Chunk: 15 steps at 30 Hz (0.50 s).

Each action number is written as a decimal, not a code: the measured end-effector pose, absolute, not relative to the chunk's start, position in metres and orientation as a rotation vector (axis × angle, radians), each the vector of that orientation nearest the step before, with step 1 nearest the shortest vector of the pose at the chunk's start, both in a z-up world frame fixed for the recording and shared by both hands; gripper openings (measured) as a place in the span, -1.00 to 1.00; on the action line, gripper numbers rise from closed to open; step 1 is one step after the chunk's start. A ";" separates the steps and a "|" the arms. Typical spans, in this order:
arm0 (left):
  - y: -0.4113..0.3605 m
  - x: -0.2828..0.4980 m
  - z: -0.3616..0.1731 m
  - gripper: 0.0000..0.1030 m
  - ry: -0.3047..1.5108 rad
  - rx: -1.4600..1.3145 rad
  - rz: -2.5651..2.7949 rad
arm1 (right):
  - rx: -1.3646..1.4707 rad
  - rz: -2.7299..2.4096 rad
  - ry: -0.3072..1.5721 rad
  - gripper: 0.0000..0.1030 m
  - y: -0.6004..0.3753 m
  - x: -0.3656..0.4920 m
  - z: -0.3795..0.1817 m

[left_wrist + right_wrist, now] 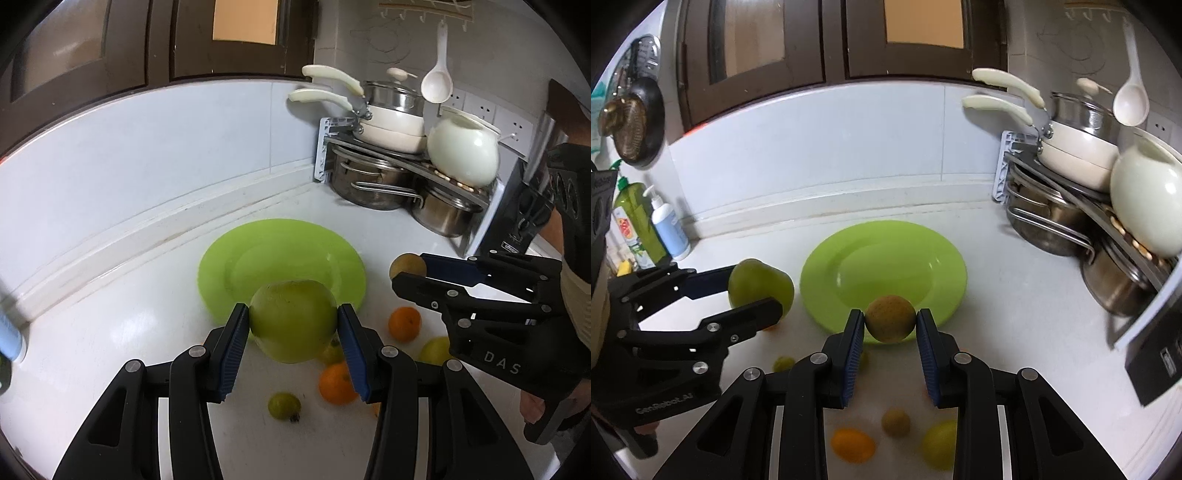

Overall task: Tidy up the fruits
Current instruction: 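Carry the apple with left tool onto the green plate while right tool places the brown fruit there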

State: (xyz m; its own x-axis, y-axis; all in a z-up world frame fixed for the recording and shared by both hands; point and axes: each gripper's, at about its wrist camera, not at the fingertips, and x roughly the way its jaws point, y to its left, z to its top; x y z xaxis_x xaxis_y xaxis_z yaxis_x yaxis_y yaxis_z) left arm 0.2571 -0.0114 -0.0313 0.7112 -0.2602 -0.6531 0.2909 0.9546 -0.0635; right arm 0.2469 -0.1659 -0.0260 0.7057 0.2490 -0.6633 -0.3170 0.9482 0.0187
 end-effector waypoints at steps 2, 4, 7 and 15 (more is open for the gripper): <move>-0.012 0.271 -0.032 -0.06 0.728 0.056 -0.306 | -0.109 0.319 0.740 -0.41 -0.164 0.261 -0.027; -0.015 0.284 -0.036 -0.06 0.741 0.071 -0.300 | -0.116 0.332 0.771 -0.41 -0.161 0.280 -0.031; -0.021 0.303 -0.044 -0.06 0.770 0.088 -0.302 | -0.133 0.350 0.816 -0.41 -0.158 0.301 -0.040; -0.029 0.344 -0.074 -0.06 0.861 0.117 -0.308 | -0.189 0.366 0.917 -0.41 -0.151 0.345 -0.069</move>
State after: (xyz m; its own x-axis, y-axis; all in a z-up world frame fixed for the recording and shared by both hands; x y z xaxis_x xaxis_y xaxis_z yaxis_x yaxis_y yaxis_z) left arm 0.3436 -0.0287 -0.0745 0.6106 -0.2195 -0.7609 0.3130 0.9495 -0.0227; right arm 0.3453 -0.1509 -0.0685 0.5524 0.2278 -0.8018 -0.3868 0.9222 -0.0045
